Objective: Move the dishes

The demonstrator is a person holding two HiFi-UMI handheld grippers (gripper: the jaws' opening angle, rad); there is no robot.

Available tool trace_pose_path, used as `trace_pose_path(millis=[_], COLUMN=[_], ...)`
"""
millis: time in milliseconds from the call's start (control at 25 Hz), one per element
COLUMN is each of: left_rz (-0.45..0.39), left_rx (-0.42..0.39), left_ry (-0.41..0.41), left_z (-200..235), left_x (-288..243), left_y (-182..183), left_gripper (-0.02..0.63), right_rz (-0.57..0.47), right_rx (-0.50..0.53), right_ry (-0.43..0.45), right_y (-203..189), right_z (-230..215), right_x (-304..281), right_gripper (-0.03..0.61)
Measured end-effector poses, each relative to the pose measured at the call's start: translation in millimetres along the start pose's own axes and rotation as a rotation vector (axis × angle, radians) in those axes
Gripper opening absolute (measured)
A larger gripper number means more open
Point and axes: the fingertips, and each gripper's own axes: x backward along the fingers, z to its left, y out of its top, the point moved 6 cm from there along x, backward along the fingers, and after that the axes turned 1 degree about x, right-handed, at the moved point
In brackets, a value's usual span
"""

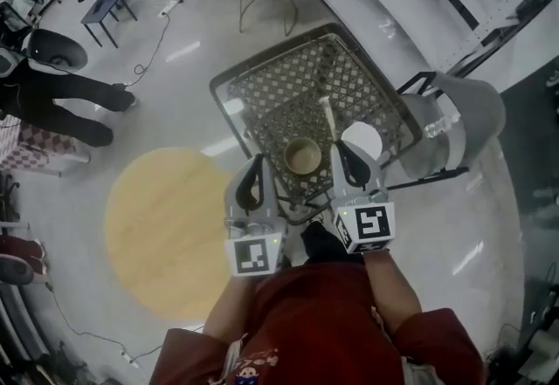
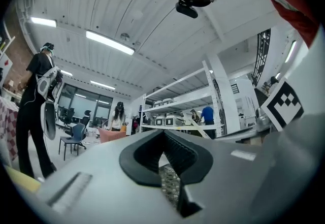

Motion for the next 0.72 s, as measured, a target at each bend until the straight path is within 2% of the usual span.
trace_pose_path(millis=[400,720], left_rz=[-0.011,-0.005], left_rx=[0.030,0.028], left_ry=[-0.126,-0.179], left_z=[-66.5,-92.9], left_x=[-60.6,-83.6], left_y=[-20.4,-34.2], left_gripper=[0.006,0.006], right_rz=[0.018,0.051], right_rx=[-0.032,-0.082], right_ry=[-0.144,-0.194], right_y=[-17.5,-38.2], right_z=[-91.7,-124.3], right_x=[15.1,13.3], right_gripper=[0.018,0.018])
